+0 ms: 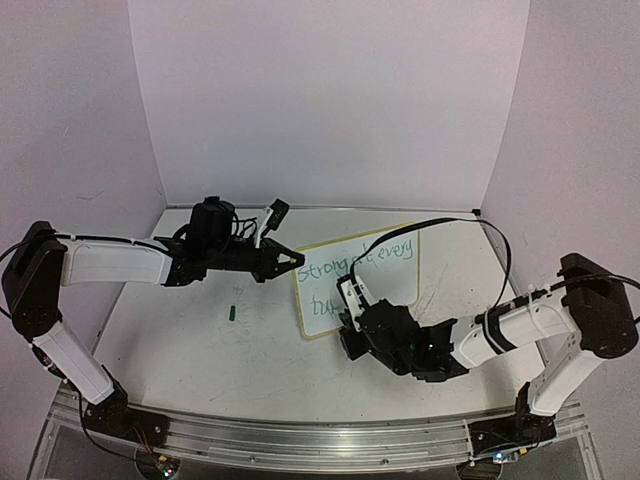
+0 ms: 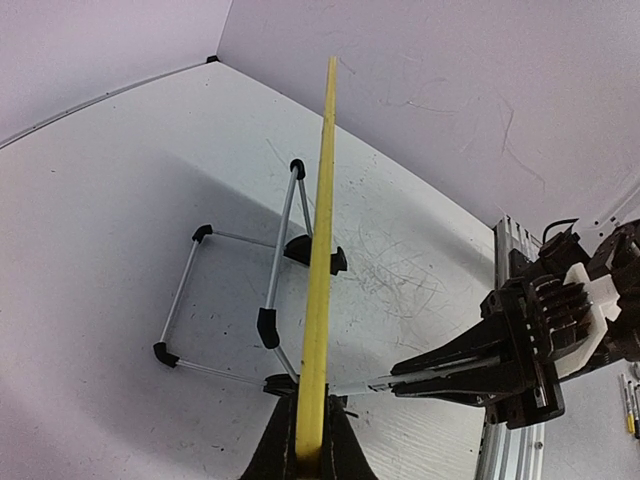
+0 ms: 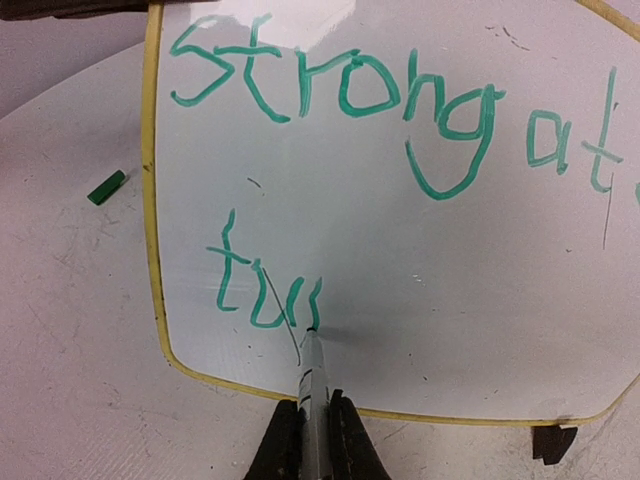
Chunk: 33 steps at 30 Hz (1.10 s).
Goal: Write a sentence on the whiteboard
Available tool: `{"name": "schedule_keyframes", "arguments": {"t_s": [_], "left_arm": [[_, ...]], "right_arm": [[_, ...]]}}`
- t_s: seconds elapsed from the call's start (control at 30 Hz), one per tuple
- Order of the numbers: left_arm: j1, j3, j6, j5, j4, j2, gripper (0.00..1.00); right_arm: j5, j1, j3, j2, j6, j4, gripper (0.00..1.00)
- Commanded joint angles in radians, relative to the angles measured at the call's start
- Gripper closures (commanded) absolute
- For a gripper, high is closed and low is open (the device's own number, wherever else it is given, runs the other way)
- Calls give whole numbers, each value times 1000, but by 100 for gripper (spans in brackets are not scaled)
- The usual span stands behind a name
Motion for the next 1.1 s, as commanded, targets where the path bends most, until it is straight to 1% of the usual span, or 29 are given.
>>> {"name": "schedule_keyframes", "arguments": {"t_s": [0.0, 0.73, 0.9, 1.07], "left_arm": [[3, 35, 18, -34, 3, -47, 100], [3, 36, 20, -37, 1, -49, 100], [2, 36, 20, -37, 1, -45, 100], [3, 36, 20, -36, 1, -45, 100]], "right_arm": [[61, -18, 43, -44, -20, 46, 100], [78, -29, 11, -82, -14, 56, 100], [5, -28, -34, -125, -20, 69, 100], [3, -29, -46, -115, -10, 72, 100]]}}
